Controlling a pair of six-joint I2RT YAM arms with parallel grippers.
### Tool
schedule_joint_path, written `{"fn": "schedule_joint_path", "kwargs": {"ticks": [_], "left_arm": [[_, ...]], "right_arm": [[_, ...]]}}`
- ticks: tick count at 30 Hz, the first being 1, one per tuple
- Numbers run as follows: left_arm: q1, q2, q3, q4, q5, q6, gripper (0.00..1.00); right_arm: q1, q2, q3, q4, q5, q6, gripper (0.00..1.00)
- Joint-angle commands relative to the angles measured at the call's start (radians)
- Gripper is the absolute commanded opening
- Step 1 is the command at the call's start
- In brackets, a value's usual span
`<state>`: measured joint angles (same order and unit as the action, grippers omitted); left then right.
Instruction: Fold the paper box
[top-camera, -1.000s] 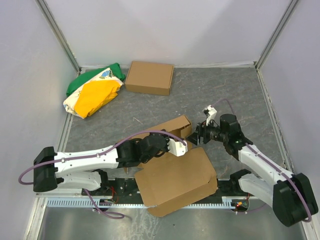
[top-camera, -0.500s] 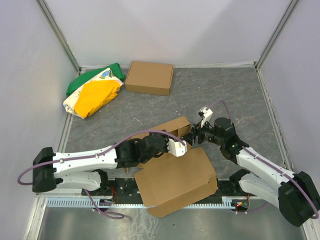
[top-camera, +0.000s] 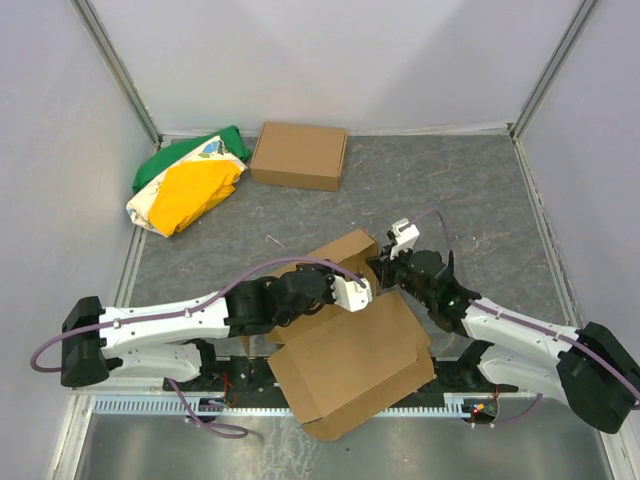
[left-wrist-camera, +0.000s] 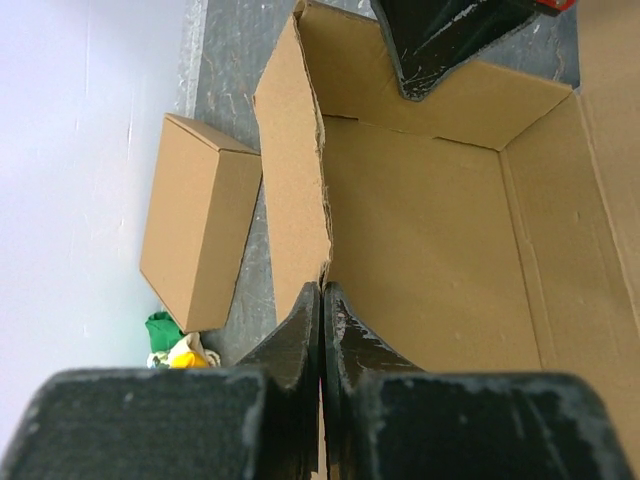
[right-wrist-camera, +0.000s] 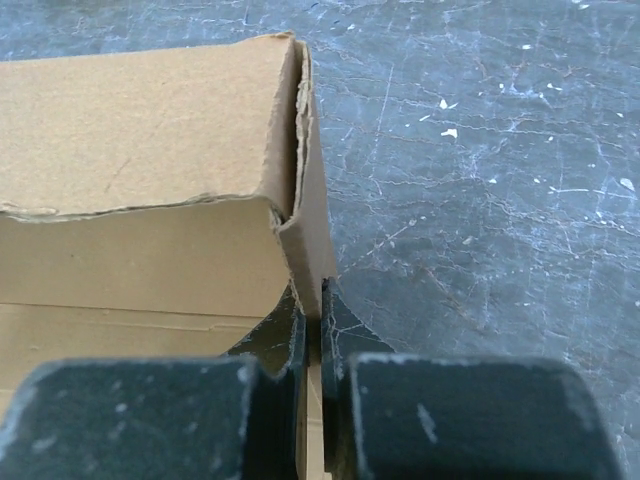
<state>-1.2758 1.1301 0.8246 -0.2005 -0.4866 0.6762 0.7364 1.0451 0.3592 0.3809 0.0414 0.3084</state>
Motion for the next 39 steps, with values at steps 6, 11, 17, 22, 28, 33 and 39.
{"fn": "schedule_joint_path", "kwargs": {"ticks": [6, 11, 17, 22, 28, 33, 39], "left_arm": [[-0.019, 0.040, 0.033, 0.011, 0.084, -0.077, 0.03], [-0.019, 0.065, 0.050, 0.012, 0.064, -0.080, 0.03], [-0.018, 0.061, 0.043, 0.035, 0.060, -0.087, 0.03], [-0.019, 0.054, 0.024, 0.064, 0.052, -0.082, 0.03], [-0.019, 0.052, 0.010, 0.106, 0.060, -0.094, 0.16], [-0.019, 0.039, 0.012, 0.125, 0.066, -0.117, 0.46], [-0.020, -0.047, 0.021, 0.145, 0.087, -0.159, 0.99]], "right_arm": [[0.235, -0.047, 0.015, -0.026, 0.519, -0.070, 0.02], [0.336, -0.015, 0.029, -0.051, 0.734, -0.062, 0.02], [0.391, 0.048, 0.048, -0.050, 0.852, -0.027, 0.02], [0.423, 0.074, 0.053, -0.031, 0.947, 0.004, 0.02], [0.423, 0.041, 0.019, 0.022, 0.904, 0.018, 0.07], [0.423, -0.019, 0.000, 0.022, 0.868, 0.024, 0.17], [0.424, -0.040, -0.002, -0.007, 0.869, 0.020, 0.22]]}}
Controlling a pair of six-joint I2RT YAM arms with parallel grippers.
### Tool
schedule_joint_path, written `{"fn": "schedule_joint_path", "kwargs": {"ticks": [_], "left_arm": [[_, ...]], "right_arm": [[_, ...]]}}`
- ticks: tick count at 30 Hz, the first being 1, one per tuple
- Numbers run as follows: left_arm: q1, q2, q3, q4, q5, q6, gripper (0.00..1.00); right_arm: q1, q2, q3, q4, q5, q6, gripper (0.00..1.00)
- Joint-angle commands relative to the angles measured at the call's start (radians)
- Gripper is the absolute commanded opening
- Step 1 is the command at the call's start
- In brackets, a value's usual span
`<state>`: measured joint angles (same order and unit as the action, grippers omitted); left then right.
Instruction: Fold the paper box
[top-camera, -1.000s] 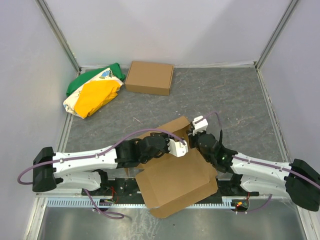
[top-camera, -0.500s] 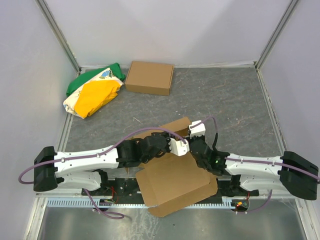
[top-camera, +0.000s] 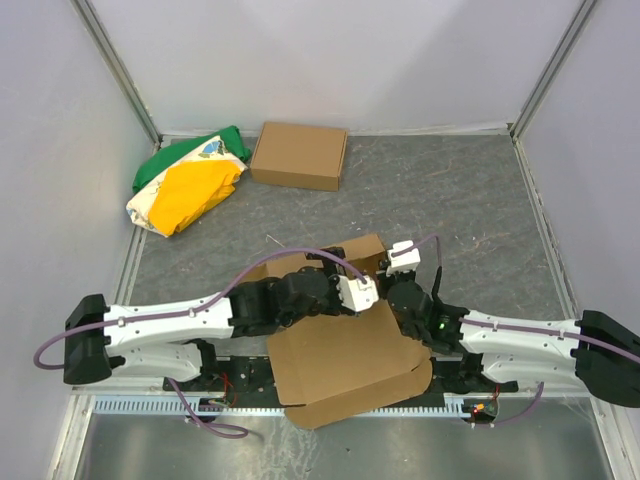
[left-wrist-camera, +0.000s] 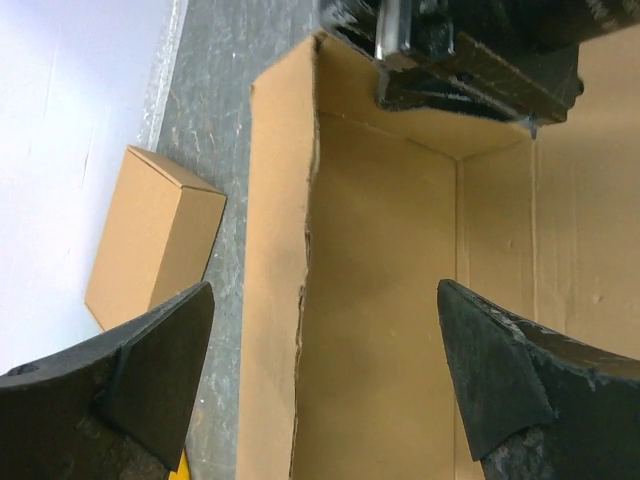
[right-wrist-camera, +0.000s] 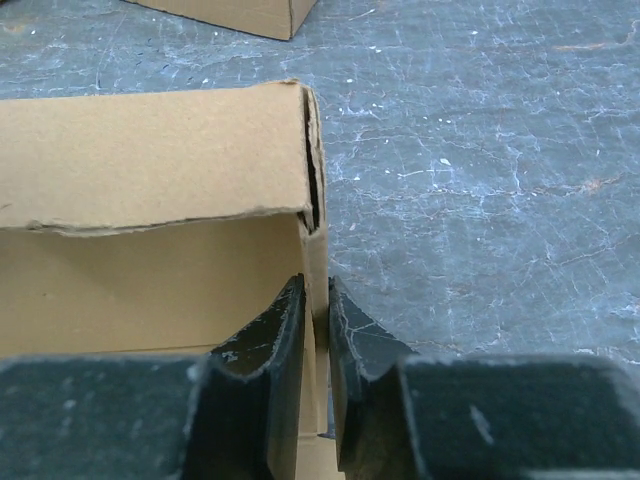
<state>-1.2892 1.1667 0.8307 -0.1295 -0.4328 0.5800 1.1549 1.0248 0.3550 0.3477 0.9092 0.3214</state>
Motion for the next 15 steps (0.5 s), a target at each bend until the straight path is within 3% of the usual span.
{"fn": "schedule_joint_path", "kwargs": {"ticks": [1, 8, 11, 15], "left_arm": [[-0.006, -0.107, 0.017, 0.080, 0.031, -0.072, 0.99], [-0.005, -0.289, 0.013, 0.127, -0.151, -0.189, 0.99], [-0.006, -0.397, -0.016, 0.158, -0.214, -0.303, 0.99], [-0.006, -0.531, -0.076, 0.187, -0.275, -0.477, 0.99]], "right_arm": [[0.005, -0.020, 0.003, 0.022, -0.001, 0.010, 0.25], [0.005, -0.045, 0.014, -0.042, -0.019, 0.025, 0.53], [0.005, -0.120, 0.034, -0.141, -0.058, 0.054, 0.57], [0.005, -0.287, 0.118, -0.418, -0.185, 0.087, 0.60]]}}
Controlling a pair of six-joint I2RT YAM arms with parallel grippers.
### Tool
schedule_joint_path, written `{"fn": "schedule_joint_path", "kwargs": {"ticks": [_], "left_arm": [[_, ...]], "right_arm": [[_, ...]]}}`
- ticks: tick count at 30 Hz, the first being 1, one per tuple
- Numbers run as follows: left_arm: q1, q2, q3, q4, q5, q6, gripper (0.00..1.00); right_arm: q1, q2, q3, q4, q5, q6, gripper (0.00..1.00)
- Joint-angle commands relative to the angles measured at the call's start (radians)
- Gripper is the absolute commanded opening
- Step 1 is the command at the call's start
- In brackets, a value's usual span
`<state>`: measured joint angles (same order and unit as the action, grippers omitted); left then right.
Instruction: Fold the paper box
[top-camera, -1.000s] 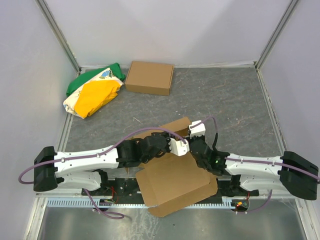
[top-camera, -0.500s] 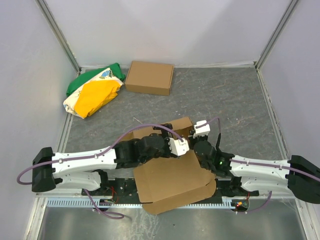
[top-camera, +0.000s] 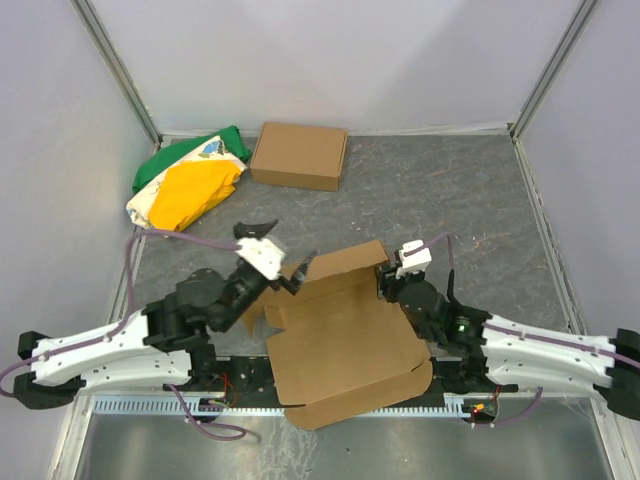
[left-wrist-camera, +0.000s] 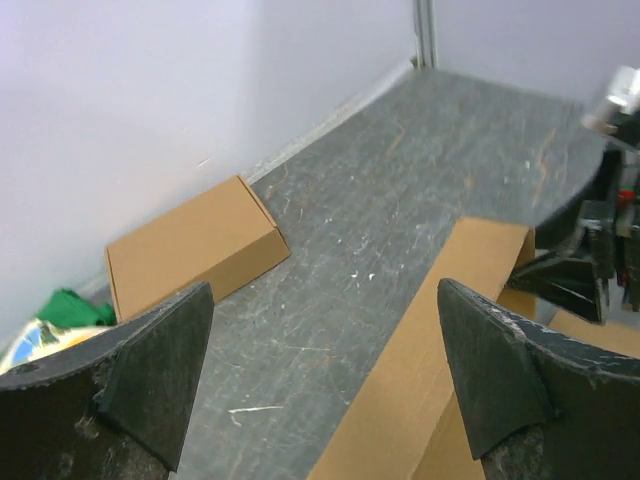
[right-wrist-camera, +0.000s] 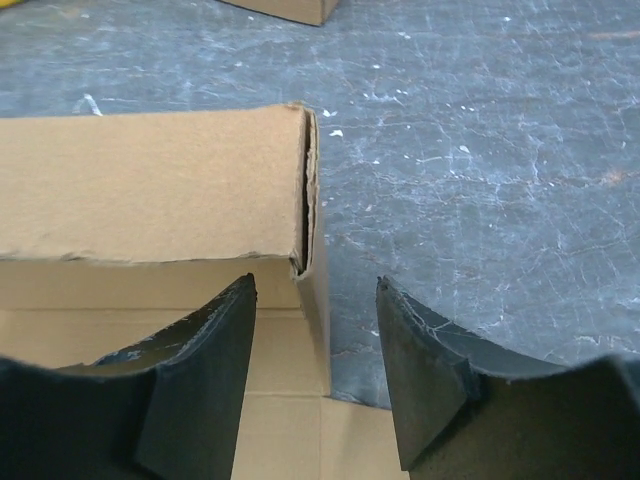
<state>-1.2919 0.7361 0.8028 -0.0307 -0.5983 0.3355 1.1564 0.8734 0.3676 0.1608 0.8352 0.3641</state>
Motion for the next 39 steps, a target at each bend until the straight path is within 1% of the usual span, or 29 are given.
{"fn": "schedule_joint_path", "kwargs": {"ticks": [1, 4, 6, 8, 9, 10, 11, 12, 14, 15, 16, 18, 20, 21, 24, 25, 26, 27, 29, 32, 33, 34, 35, 37, 38, 39], "left_arm": [[-0.003, -0.126, -0.066, 0.090, -0.130, -0.263, 0.99], [-0.002, -0.190, -0.126, 0.070, -0.219, -0.332, 0.99], [-0.003, -0.212, -0.153, 0.030, -0.282, -0.382, 0.99], [-0.003, -0.226, -0.174, -0.006, -0.331, -0.454, 0.98], [-0.003, -0.234, -0.179, -0.029, -0.358, -0.496, 0.97], [-0.002, -0.240, -0.179, -0.071, -0.378, -0.561, 0.98], [-0.003, -0.247, -0.181, -0.091, -0.385, -0.590, 1.00], [-0.004, -0.254, -0.181, -0.113, -0.388, -0.611, 0.99], [-0.003, -0.267, -0.180, -0.147, -0.394, -0.652, 0.99], [-0.003, -0.271, -0.180, -0.160, -0.394, -0.664, 0.99], [-0.003, -0.275, -0.176, -0.173, -0.394, -0.676, 0.99], [-0.003, -0.282, -0.162, -0.200, -0.393, -0.693, 0.99], [-0.003, -0.283, -0.140, -0.221, -0.393, -0.703, 0.99], [-0.002, -0.284, -0.128, -0.227, -0.394, -0.704, 0.99], [-0.003, -0.274, -0.098, -0.226, -0.394, -0.694, 0.99], [-0.003, -0.270, -0.092, -0.225, -0.394, -0.692, 0.99], [-0.002, -0.264, -0.086, -0.220, -0.392, -0.690, 0.99], [-0.003, -0.261, -0.083, -0.215, -0.387, -0.689, 0.99], [-0.003, -0.258, -0.087, -0.196, -0.377, -0.680, 0.99], [-0.002, -0.262, -0.105, -0.152, -0.357, -0.662, 0.99], [-0.004, -0.264, -0.107, -0.141, -0.348, -0.658, 0.99], [-0.003, -0.266, -0.109, -0.134, -0.338, -0.659, 0.99], [-0.003, -0.268, -0.111, -0.129, -0.331, -0.669, 0.99], [-0.004, -0.283, -0.125, -0.102, -0.298, -0.673, 0.99], [-0.004, -0.292, -0.135, -0.084, -0.279, -0.674, 0.99], [-0.003, -0.302, -0.145, -0.063, -0.260, -0.676, 0.99]], "right_arm": [[0.003, -0.178, 0.129, -0.328, -0.156, 0.041, 0.60], [0.003, -0.288, 0.209, -0.532, -0.238, 0.051, 0.59], [0.003, -0.320, 0.270, -0.643, -0.239, 0.054, 0.59], [0.003, -0.309, 0.342, -0.718, -0.224, 0.024, 0.63], [0.003, -0.287, 0.384, -0.744, -0.225, 0.002, 0.66], [0.003, -0.254, 0.440, -0.770, -0.215, -0.027, 0.71], [0.003, -0.195, 0.489, -0.792, -0.184, -0.043, 0.78], [0.002, -0.143, 0.542, -0.820, -0.154, -0.035, 0.84], [0.002, -0.038, 0.650, -0.878, -0.085, 0.023, 0.90], [0.002, 0.010, 0.708, -0.917, -0.080, 0.048, 0.95], [0.002, 0.051, 0.777, -0.946, -0.089, 0.043, 0.96], [0.001, 0.104, 0.832, -0.973, -0.087, 0.003, 0.97], [0.002, 0.098, 0.789, -0.935, -0.016, -0.039, 0.91], [0.002, 0.043, 0.710, -0.857, 0.003, -0.068, 0.88], [0.002, -0.174, 0.416, -0.597, -0.028, -0.124, 0.72], [0.002, -0.241, 0.333, -0.539, -0.033, -0.123, 0.63], [0.001, -0.310, 0.263, -0.505, -0.036, -0.103, 0.56], [0.001, -0.364, 0.204, -0.491, -0.045, -0.083, 0.53], [0.002, -0.434, 0.106, -0.462, -0.089, -0.056, 0.52], [0.002, -0.445, 0.009, -0.404, -0.172, -0.032, 0.60], [0.002, -0.431, -0.002, -0.392, -0.187, -0.025, 0.64], [0.002, -0.415, -0.005, -0.372, -0.208, -0.027, 0.65], [0.002, -0.400, -0.009, -0.330, -0.237, -0.030, 0.65], [0.002, -0.353, -0.012, -0.268, -0.284, -0.026, 0.59], [0.002, -0.323, -0.008, -0.253, -0.284, -0.019, 0.55], [0.002, -0.292, -0.005, -0.242, -0.275, -0.016, 0.54]]}}
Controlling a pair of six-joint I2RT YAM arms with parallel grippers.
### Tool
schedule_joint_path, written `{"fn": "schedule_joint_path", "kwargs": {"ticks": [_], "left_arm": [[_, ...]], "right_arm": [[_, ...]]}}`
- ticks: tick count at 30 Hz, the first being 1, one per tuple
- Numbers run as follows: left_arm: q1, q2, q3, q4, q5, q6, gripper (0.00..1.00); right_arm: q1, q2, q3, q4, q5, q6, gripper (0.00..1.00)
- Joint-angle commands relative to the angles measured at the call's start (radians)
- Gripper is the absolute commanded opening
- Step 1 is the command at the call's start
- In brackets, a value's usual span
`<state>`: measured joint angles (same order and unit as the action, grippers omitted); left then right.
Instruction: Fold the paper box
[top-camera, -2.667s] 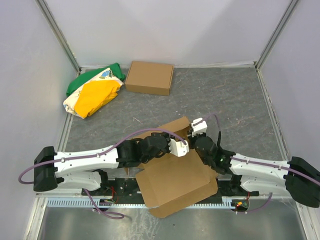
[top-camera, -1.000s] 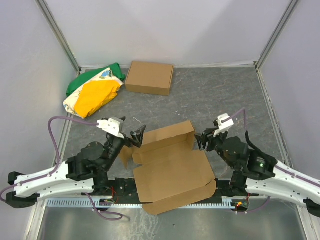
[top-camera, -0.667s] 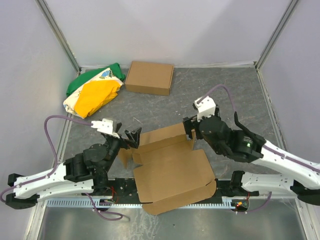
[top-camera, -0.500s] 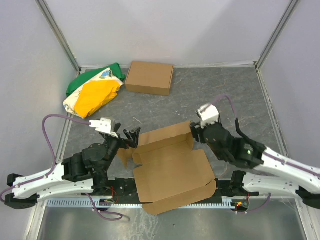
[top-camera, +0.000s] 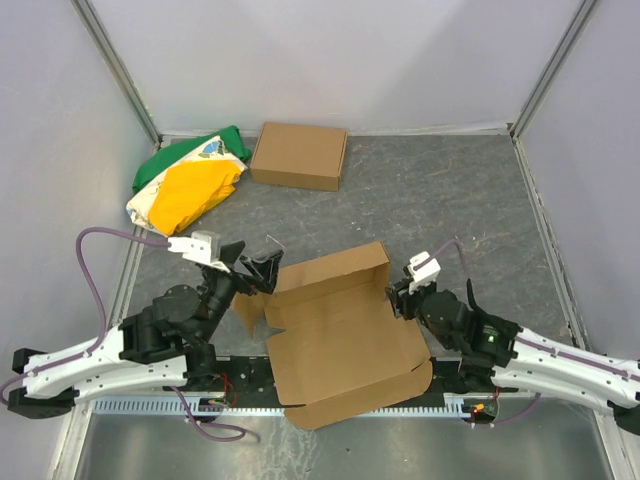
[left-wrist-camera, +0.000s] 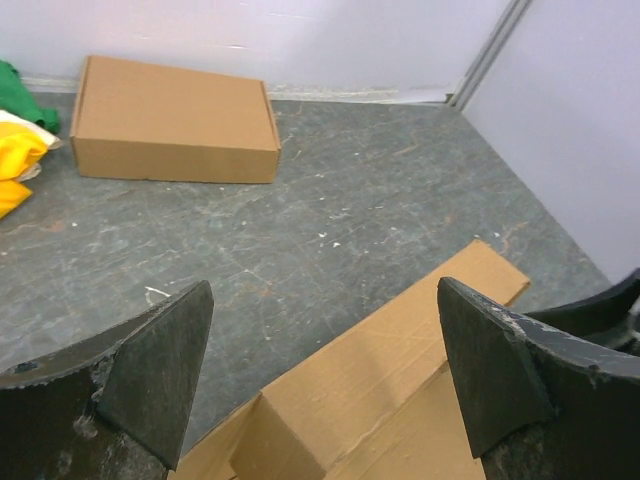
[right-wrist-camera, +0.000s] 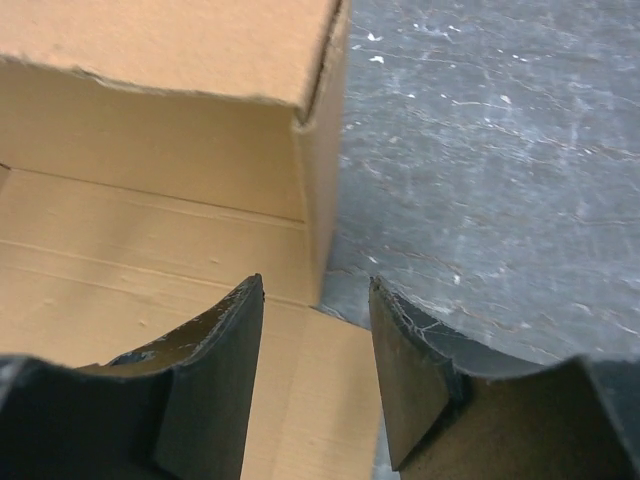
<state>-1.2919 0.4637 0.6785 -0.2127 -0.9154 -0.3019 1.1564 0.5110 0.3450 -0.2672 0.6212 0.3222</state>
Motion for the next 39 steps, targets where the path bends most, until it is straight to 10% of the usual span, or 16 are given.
{"fn": "schedule_joint_path", "kwargs": {"ticks": [1, 11, 18, 39], "left_arm": [[-0.003, -0.042, -0.031, 0.134, 0.069, -0.044, 0.99], [-0.003, -0.024, -0.048, 0.112, 0.093, -0.088, 0.99], [-0.004, 0.044, -0.055, 0.128, 0.057, -0.087, 0.99], [-0.003, 0.033, -0.107, 0.189, -0.005, -0.011, 0.99]], "right_arm": [[0.002, 0.103, 0.020, 0.199, -0.058, 0.026, 0.54], [0.000, 0.298, 0.030, 0.378, 0.122, 0.059, 0.43], [-0.021, 0.447, 0.018, 0.611, 0.244, 0.038, 0.02], [-0.039, -0.056, -0.245, 0.472, 0.293, 0.218, 0.02]]}}
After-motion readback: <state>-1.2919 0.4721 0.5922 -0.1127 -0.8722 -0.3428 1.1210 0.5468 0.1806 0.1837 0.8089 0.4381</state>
